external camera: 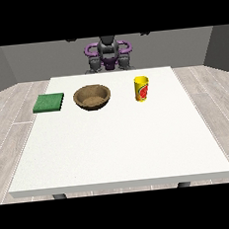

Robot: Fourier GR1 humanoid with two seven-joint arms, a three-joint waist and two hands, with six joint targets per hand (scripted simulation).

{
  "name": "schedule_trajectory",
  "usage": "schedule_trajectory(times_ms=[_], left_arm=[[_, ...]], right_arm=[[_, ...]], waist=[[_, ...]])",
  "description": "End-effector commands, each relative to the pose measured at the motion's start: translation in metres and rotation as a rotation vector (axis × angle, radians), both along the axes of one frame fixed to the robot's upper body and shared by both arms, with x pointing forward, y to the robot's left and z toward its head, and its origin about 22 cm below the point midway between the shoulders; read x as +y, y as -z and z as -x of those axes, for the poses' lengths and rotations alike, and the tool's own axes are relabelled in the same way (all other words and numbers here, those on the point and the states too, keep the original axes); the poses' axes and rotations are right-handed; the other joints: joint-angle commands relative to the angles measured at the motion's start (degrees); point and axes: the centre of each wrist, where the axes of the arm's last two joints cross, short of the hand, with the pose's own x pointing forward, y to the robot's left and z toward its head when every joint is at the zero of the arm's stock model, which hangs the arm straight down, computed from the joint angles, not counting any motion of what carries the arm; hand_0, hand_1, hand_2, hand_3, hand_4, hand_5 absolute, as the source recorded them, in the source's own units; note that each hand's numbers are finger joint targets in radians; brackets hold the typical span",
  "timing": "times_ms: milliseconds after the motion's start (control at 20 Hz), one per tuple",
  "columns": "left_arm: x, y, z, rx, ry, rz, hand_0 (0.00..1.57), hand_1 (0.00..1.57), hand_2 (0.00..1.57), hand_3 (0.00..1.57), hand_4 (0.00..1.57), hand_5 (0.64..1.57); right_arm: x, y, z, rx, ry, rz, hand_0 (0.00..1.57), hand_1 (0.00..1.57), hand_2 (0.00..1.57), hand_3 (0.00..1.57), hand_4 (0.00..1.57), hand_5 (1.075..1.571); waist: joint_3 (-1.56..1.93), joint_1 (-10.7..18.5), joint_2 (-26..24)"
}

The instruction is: Pick the cup and pour the ball into the bowl, then pick the bowl and place it on the pad

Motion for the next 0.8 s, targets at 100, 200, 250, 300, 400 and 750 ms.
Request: schedule_trajectory(times_ms=[100,200,250,300,400,750], left_arm=[[0.007,-0.039,-0.034,-0.223,-0.064,-0.062,0.00,0.00,0.00,0.00,0.00,1.506],[0.011,-0.044,-0.046,-0.281,-0.120,-0.121,0.00,0.00,0.00,0.00,0.00,1.472],[0.021,-0.030,-0.038,-0.291,-0.109,-0.142,0.00,0.00,0.00,0.00,0.00,1.459],[0.011,-0.045,-0.054,-0.307,-0.153,-0.129,0.00,0.00,0.00,0.00,0.00,1.456],[0.042,-0.012,-0.053,-0.293,-0.167,-0.164,0.00,0.00,0.00,0.00,0.00,1.443],[0.070,0.067,-0.050,-0.253,-0.217,-0.145,0.00,0.00,0.00,0.00,0.00,1.405]], right_arm=[[-0.003,-0.020,-0.014,-0.207,-0.034,0.005,0.00,0.00,0.00,0.00,0.00,1.569],[0.004,-0.031,-0.013,-0.235,-0.073,0.003,0.00,0.00,0.00,0.00,0.00,1.570],[-0.029,-0.036,-0.021,-0.260,-0.061,0.011,0.00,0.00,0.00,0.00,0.00,1.568],[-0.007,-0.041,-0.019,-0.257,-0.095,-0.015,0.00,0.00,0.00,0.00,0.00,1.569],[-0.019,-0.036,-0.007,-0.263,-0.104,-0.007,0.00,0.00,0.00,0.00,0.00,1.568],[-0.050,-0.057,-0.005,-0.298,-0.084,-0.008,0.00,0.00,0.00,0.00,0.00,1.568]], waist=[[0.06,-3.76,15.16],[0.04,-6.00,17.60],[0.05,-5.30,18.71],[0.05,-7.15,19.76],[0.02,-8.22,19.33],[0.00,-8.03,21.56]])
